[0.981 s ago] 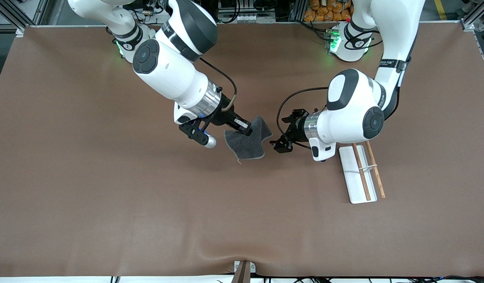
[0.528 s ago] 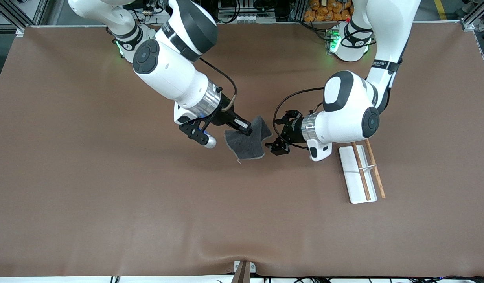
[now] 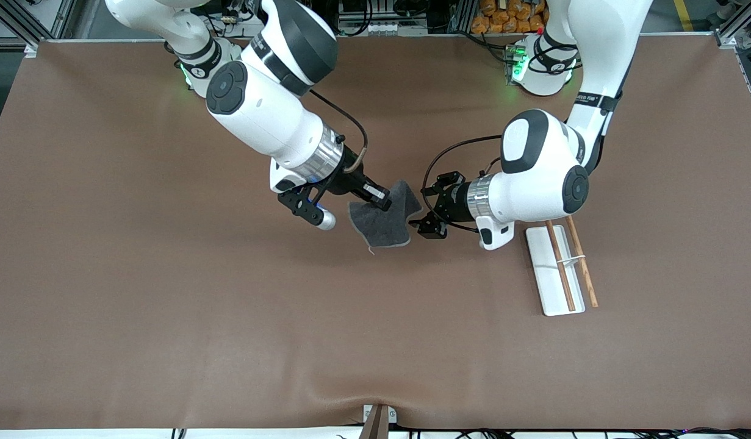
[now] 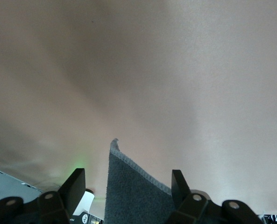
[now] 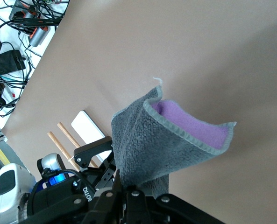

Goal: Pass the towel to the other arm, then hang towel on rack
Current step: 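Grasp the towel with the left gripper while the right gripper releases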

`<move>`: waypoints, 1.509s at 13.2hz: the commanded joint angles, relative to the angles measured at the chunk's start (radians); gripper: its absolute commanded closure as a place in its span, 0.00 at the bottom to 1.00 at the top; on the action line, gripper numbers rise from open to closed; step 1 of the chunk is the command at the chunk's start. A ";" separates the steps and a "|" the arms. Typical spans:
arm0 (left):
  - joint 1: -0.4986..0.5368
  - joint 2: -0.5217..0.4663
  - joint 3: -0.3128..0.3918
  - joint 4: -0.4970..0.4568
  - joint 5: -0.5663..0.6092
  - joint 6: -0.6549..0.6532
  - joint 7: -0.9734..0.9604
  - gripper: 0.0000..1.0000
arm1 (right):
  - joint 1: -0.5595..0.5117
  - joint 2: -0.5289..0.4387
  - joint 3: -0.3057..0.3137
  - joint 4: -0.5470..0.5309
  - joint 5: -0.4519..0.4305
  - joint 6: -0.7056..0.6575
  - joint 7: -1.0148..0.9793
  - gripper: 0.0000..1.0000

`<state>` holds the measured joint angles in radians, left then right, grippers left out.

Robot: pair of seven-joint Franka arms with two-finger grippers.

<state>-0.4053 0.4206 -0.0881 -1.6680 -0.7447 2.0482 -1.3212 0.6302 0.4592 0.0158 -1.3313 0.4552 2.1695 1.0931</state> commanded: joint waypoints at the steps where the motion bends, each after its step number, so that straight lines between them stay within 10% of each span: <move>1: -0.018 -0.016 0.002 -0.022 -0.022 0.020 -0.015 0.30 | 0.009 0.019 -0.010 0.034 0.019 -0.002 0.014 1.00; 8: -0.021 -0.006 0.004 -0.015 -0.036 0.033 -0.015 0.98 | 0.009 0.019 -0.011 0.034 0.019 -0.002 0.013 1.00; 17: 0.019 -0.036 0.013 0.013 0.144 0.027 0.042 1.00 | 0.009 0.016 -0.011 0.034 0.014 -0.007 0.011 1.00; 18: 0.035 -0.043 0.013 0.037 0.201 0.020 0.039 1.00 | 0.009 0.012 -0.011 0.032 0.008 -0.010 0.007 0.39; 19: 0.045 -0.049 0.013 0.050 0.232 0.007 0.043 1.00 | 0.019 0.012 -0.014 0.027 -0.004 -0.008 0.013 0.00; 20: 0.052 -0.062 0.013 0.063 0.252 -0.009 0.072 1.00 | 0.037 0.010 -0.014 0.027 -0.025 -0.008 0.013 0.00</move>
<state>-0.3669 0.3928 -0.0757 -1.6222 -0.5440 2.0734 -1.2778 0.6324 0.4594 0.0155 -1.3299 0.4505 2.1686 1.0917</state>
